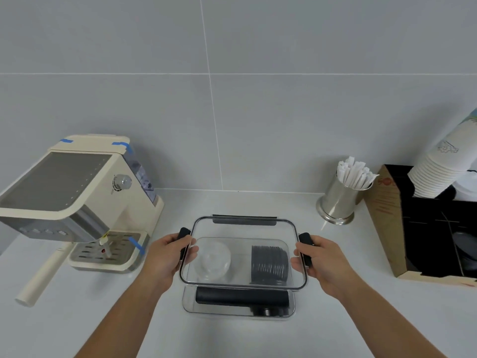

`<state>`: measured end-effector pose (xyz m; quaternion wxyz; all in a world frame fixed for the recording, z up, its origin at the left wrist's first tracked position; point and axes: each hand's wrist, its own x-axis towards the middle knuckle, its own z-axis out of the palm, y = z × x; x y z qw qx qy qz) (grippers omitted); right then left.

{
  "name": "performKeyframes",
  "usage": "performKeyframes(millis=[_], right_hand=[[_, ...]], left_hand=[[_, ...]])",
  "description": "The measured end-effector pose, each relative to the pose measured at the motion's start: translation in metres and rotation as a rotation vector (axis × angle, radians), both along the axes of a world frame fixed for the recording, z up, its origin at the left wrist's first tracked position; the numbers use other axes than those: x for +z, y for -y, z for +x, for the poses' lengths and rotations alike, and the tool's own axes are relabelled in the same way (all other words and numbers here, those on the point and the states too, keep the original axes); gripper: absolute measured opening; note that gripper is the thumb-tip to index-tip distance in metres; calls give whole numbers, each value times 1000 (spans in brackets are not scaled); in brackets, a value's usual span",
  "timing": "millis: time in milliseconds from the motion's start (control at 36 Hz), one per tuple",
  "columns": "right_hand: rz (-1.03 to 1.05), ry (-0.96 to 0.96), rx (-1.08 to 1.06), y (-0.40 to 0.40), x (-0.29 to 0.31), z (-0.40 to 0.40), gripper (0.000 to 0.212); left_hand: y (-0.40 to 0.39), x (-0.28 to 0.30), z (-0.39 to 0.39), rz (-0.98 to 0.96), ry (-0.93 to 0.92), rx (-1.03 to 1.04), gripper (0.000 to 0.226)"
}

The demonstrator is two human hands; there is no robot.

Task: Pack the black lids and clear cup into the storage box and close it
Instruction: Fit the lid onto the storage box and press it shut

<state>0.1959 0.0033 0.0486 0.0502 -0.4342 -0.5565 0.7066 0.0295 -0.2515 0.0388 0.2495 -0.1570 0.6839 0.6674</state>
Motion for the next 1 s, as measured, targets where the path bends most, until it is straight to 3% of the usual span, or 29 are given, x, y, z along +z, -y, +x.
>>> performKeyframes(millis=[278,583,1000], right_hand=[[-2,90,8,-3,-26,-11,11],[-6,106,38,1,-31,-10,10],[49,118,66,7,-36,4,10]], left_hand=[[0,-18,-7,-133,46,-60,17],[2,-23,2,-290,-48,-128,19],[11,-33,23,-301,-140,-53,19]])
